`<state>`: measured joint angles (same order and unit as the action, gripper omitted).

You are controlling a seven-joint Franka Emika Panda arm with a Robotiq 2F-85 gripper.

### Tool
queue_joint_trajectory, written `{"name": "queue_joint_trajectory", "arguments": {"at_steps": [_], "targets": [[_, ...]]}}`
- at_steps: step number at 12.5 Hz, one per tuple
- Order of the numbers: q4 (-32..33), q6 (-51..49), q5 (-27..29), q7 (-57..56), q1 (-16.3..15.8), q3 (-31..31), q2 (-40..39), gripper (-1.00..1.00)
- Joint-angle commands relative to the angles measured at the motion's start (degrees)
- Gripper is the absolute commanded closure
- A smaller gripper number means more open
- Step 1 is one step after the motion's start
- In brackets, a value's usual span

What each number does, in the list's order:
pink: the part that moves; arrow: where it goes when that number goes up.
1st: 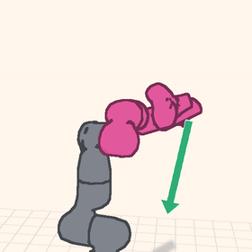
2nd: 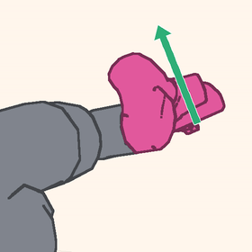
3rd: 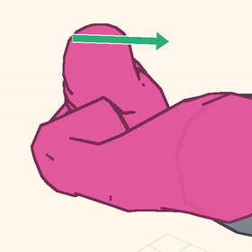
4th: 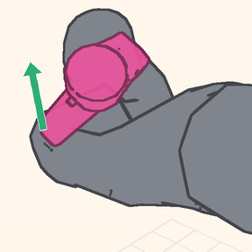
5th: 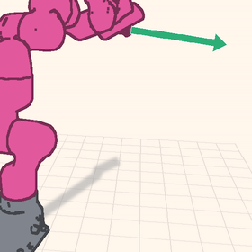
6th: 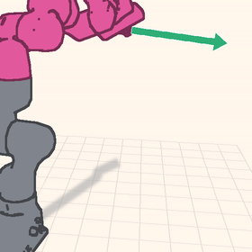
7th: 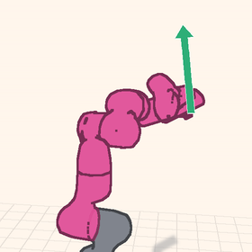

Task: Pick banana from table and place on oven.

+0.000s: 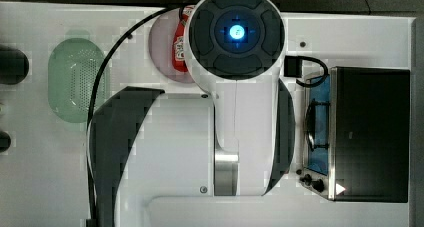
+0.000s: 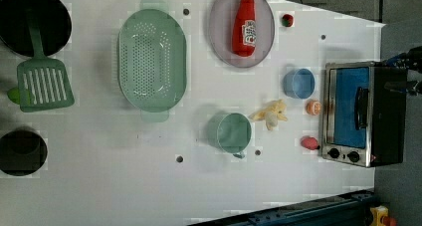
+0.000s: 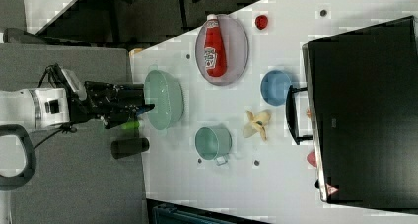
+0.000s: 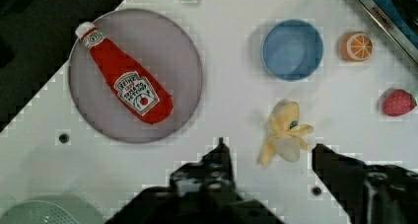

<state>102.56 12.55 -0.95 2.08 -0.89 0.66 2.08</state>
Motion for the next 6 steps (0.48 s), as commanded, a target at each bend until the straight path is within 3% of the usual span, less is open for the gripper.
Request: {"name": "queue_joint_trajectory", "arguments": {"at_steps": [1,3,6], "targets": [[19.18,-7.72,-0.10,3.54,2.51,-0.13,25.15,-0.58],[19.21,-7.71,-0.11,3.54,2.51,-0.14,25.09,-0.99],[19.66,-6.99,-0.11,3.54,2.51,-0.14,24.36,-1.00]]}}
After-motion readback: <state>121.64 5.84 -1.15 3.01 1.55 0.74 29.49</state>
